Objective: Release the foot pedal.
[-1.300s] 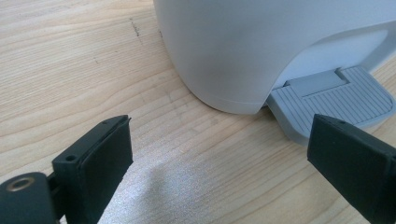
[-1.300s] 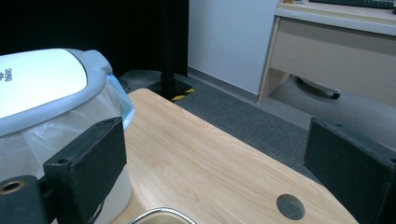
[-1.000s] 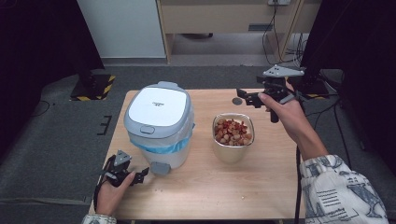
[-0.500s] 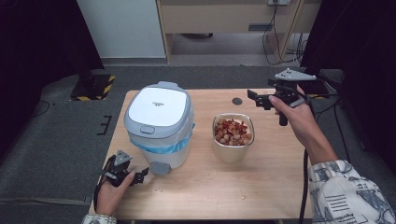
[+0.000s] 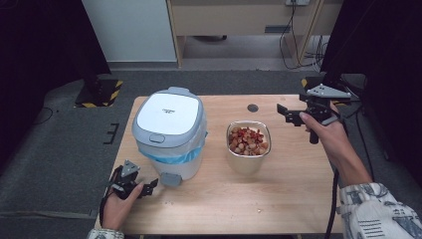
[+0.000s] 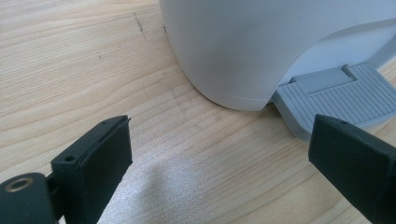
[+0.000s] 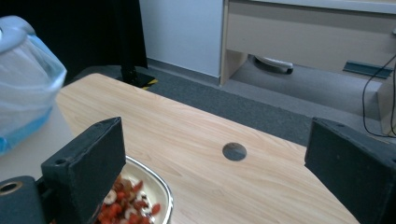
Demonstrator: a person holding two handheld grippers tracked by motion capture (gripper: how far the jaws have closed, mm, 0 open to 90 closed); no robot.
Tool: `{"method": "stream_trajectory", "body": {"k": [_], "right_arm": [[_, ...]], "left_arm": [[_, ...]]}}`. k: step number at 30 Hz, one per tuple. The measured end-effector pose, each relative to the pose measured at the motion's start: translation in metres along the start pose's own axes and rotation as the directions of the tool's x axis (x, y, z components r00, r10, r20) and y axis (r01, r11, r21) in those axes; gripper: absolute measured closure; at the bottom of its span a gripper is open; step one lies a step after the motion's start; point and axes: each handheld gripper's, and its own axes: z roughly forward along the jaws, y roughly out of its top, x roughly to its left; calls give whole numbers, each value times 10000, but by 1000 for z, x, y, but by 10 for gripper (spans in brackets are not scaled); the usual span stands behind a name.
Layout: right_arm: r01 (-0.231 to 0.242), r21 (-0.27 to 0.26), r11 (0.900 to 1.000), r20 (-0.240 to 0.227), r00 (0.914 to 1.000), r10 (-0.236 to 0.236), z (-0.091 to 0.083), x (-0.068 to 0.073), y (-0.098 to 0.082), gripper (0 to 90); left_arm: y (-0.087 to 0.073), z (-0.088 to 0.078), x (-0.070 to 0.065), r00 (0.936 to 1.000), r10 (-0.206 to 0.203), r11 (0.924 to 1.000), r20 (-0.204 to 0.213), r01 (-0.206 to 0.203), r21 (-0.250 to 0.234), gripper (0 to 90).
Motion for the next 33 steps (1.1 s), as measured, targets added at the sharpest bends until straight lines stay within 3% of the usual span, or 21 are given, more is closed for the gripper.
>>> {"method": "stream_trajectory", "body": {"k": [9,25,33], "right_arm": [[-61,223,9997,231,9997,56,-8,-7,-21,54],[-312,982,9947,596,9979,255,-21,-18,-84,55],[-337,1307,9909,594,9979,261,-25,-16,-109,55]], "left_arm": [[0,1,0,10000,34,10000,8,-34,50,51],[-1,2,-1,9999,140,9998,1,-140,149,49],[-1,3,-1,9998,182,9996,-13,-182,200,49]]}}
